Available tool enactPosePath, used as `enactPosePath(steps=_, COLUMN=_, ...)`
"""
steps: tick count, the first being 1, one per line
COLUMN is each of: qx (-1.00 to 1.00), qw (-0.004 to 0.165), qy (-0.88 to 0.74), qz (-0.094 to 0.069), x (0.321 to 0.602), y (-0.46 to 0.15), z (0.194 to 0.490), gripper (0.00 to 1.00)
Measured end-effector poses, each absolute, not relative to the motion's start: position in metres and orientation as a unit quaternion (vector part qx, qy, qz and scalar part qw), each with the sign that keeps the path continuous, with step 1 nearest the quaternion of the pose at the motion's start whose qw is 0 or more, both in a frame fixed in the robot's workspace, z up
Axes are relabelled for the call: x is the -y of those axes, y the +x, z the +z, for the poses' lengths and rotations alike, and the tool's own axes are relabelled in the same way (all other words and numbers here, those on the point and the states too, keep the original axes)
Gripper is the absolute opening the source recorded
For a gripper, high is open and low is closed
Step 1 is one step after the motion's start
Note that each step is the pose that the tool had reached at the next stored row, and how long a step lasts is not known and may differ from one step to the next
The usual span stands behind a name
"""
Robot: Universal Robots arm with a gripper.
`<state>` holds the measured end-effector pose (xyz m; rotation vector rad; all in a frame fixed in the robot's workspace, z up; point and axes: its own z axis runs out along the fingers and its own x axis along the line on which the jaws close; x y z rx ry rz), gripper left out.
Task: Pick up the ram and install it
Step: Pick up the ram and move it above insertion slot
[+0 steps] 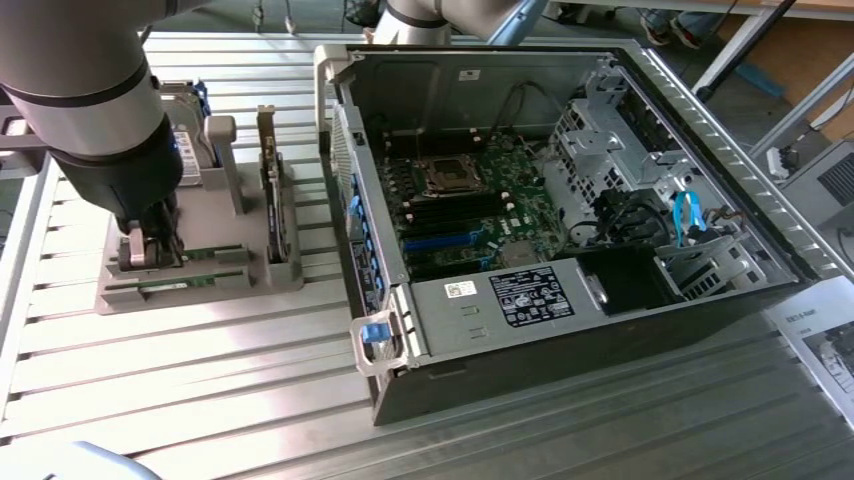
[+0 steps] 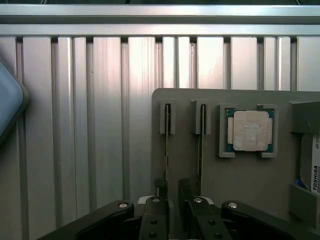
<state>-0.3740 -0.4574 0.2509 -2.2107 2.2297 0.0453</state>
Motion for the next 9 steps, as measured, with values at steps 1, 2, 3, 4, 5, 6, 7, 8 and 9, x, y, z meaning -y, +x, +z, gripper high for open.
enactPosePath(steps=1, qx=-0.710, qw=0.001, qy=-0.704, qz=0.014, x=0.4582, y=-0.3739, z=0.2509, gripper=0.24)
enactPosePath(steps=2, qx=-0.710, qw=0.001, qy=-0.704, qz=0.014, x=0.4584, y=-0.3740, z=0.2509, gripper=0.24)
enactPosePath(steps=3, qx=-0.710, qw=0.001, qy=-0.704, qz=0.014, x=0.4583, y=-0.3740, z=0.2509, gripper=0.24)
enactPosePath(steps=4, qx=-0.710, qw=0.001, qy=-0.704, qz=0.014, x=0.4583, y=-0.3739, z=0.2509, gripper=0.24)
enactPosePath(steps=5, qx=-0.710, qw=0.001, qy=-0.704, qz=0.014, x=0.4584, y=-0.3739, z=0.2509, gripper=0.24)
enactPosePath(steps=6, qx=-0.710, qw=0.001, qy=-0.704, qz=0.014, x=0.4584, y=-0.3739, z=0.2509, gripper=0.24)
enactPosePath(steps=7, qx=-0.710, qw=0.001, qy=-0.704, qz=0.014, x=0.4584, y=-0.3739, z=0.2507, gripper=0.24)
enactPosePath(steps=8, qx=-0.710, qw=0.001, qy=-0.704, qz=0.014, x=0.4584, y=-0.3740, z=0.2499, gripper=0.24)
enactPosePath(steps=9, qx=-0.710, qw=0.001, qy=-0.704, qz=0.014, x=0.4584, y=-0.3739, z=0.2492, gripper=0.24)
